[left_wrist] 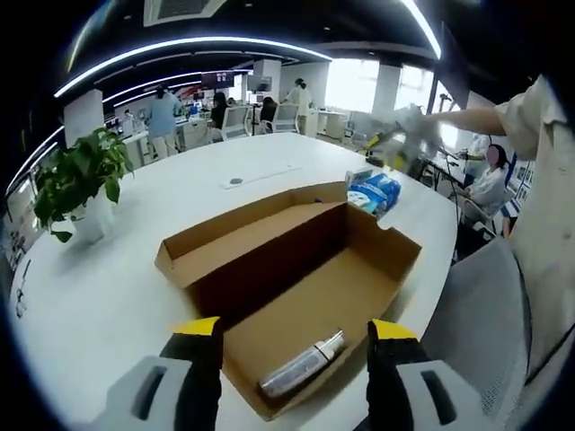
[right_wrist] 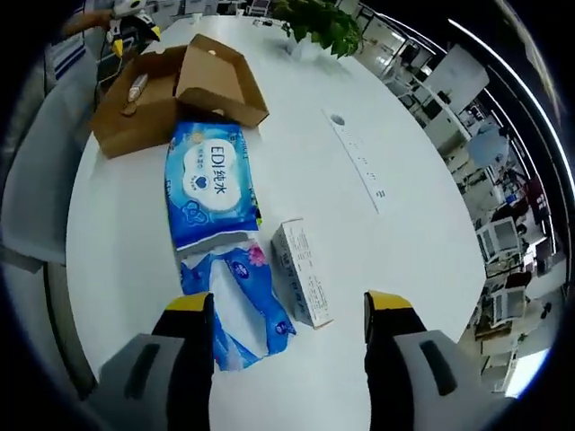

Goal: Operate the shoe box by opening the lid, removing the specified soft item, and placing it in the target area until the item is outside and the box remains undamaged.

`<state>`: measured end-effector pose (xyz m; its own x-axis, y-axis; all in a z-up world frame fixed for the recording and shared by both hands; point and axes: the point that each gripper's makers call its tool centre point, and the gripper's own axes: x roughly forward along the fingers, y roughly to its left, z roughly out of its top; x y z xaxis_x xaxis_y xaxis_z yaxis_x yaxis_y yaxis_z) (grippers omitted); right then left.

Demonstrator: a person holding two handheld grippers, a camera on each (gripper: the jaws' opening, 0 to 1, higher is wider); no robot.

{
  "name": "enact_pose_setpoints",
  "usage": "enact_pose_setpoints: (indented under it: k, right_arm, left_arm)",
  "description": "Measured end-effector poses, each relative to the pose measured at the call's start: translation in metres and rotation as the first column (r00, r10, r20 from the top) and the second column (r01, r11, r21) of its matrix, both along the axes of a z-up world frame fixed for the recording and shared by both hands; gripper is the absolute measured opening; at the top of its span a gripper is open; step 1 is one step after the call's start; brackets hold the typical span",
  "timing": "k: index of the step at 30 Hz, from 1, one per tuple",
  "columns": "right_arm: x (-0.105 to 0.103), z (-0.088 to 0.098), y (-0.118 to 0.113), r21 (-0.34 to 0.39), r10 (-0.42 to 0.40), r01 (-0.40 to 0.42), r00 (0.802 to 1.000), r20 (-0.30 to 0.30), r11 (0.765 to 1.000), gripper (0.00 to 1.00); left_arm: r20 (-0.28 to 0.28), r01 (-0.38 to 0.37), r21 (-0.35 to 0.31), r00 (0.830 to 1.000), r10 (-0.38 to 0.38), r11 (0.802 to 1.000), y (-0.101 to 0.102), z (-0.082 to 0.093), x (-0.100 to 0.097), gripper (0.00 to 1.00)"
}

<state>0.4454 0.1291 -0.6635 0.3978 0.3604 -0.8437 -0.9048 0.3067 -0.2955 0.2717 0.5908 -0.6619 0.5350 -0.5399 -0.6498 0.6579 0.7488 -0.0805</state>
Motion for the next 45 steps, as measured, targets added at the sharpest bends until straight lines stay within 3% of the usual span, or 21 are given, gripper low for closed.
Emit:
enact_pose_setpoints:
  k: [11, 18, 30, 37, 39, 45]
  right_arm:
    - [-0.035, 0.025, 0.022, 0.153, -0.089, 0.083, 0.995, 0.036, 0.985, 0.83]
    - [-0.059, 0.027, 0.034, 0.219, -0.134, 0.123, 0.99, 0.037, 0.968, 0.9]
    - [-0.097, 0.033, 0.058, 0.339, -0.21, 0.185, 0.977, 0.038, 0.922, 0.96]
    - [-0.116, 0.034, 0.073, 0.384, -0.231, 0.197, 0.972, 0.042, 0.902, 0.96]
    - [-0.123, 0.035, 0.078, 0.405, -0.235, 0.199, 0.971, 0.04, 0.892, 0.96]
    - [-0.138, 0.036, 0.09, 0.44, -0.255, 0.213, 0.966, 0.037, 0.872, 0.96]
  left_arm:
    - [-0.033, 0.121, 0.055, 0.992, -0.119, 0.991, -0.001, -0.006, 0.001, 0.63]
    - [-0.067, 0.222, 0.114, 0.974, -0.215, 0.968, -0.001, -0.016, 0.0, 0.63]
    - [-0.143, 0.378, 0.193, 0.924, -0.355, 0.906, 0.002, -0.03, 0.0, 0.64]
    - [-0.186, 0.479, 0.222, 0.876, -0.446, 0.849, -0.006, -0.039, -0.001, 0.6]
    - [-0.19, 0.494, 0.214, 0.867, -0.46, 0.842, -0.01, -0.038, 0.0, 0.6]
    - [-0.214, 0.555, 0.259, 0.831, -0.514, 0.79, -0.013, -0.043, 0.005, 0.57]
